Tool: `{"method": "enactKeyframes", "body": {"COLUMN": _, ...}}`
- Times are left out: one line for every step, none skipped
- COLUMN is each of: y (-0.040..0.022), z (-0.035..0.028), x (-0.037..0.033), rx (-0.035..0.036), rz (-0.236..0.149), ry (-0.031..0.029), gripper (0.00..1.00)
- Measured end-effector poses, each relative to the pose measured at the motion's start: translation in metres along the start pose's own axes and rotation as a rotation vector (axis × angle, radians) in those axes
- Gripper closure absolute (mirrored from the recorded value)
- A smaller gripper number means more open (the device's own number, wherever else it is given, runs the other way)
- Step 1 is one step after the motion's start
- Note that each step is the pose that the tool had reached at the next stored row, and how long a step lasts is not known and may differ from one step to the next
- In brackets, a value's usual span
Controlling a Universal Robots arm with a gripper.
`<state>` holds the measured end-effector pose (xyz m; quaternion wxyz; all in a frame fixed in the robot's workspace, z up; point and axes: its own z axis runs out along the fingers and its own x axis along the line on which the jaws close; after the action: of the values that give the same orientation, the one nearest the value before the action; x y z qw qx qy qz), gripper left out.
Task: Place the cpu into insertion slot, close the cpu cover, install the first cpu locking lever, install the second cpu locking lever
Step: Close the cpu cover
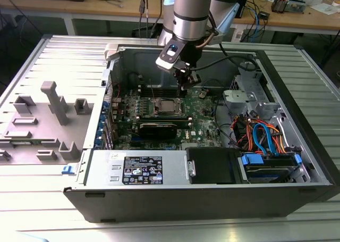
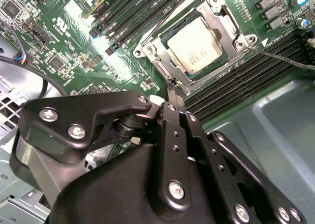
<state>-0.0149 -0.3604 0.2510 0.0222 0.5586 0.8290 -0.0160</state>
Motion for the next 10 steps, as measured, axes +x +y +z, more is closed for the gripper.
{"method": "enactKeyframes", "body": {"y": 0.0, "z": 0.0, "x": 0.0, "rx": 0.0, "rz": 0.0, "ry": 0.0, "gripper": 0.89}}
{"method": "enactKeyframes", "body": {"y": 0.0, "z": 0.0, "x": 0.0, "rx": 0.0, "rz": 0.0, "ry": 0.0, "gripper": 0.89}}
{"method": "enactKeyframes", "body": {"y": 0.0, "z": 0.0, "x": 0.0, "rx": 0.0, "rz": 0.0, "ry": -0.0001, "gripper": 0.89}}
{"method": "enactKeyframes", "body": {"y": 0.0, "z": 0.0, "x": 0.0, "rx": 0.0, "rz": 0.0, "ry": 0.0, "gripper": 0.89}}
{"method": "enactKeyframes", "body": {"y": 0.0, "z": 0.0, "x": 0.0, "rx": 0.0, "rz": 0.0, "ry": 0.0, "gripper": 0.89}}
{"method": "enactKeyframes", "body": {"y": 0.0, "z": 0.0, "x": 0.0, "rx": 0.0, "rz": 0.0, "ry": 0.0, "gripper": 0.89}}
{"method": "enactKeyframes", "body": {"y": 0.0, "z": 0.0, "x": 0.0, "rx": 0.0, "rz": -0.001, "ry": 0.0, "gripper": 0.89}}
{"method": "enactKeyframes", "body": {"y": 0.0, "z": 0.0, "x": 0.0, "rx": 0.0, "rz": -0.003, "ry": -0.0002, "gripper": 0.89}}
{"method": "enactKeyframes", "body": {"y": 0.0, "z": 0.0, "x": 0.0, "rx": -0.0003, "rz": -0.009, "ry": -0.0003, "gripper": 0.89}}
{"method": "enactKeyframes", "body": {"y": 0.0, "z": 0.0002, "x": 0.0, "rx": -0.0015, "rz": -0.03, "ry": -0.0002, "gripper": 0.89}}
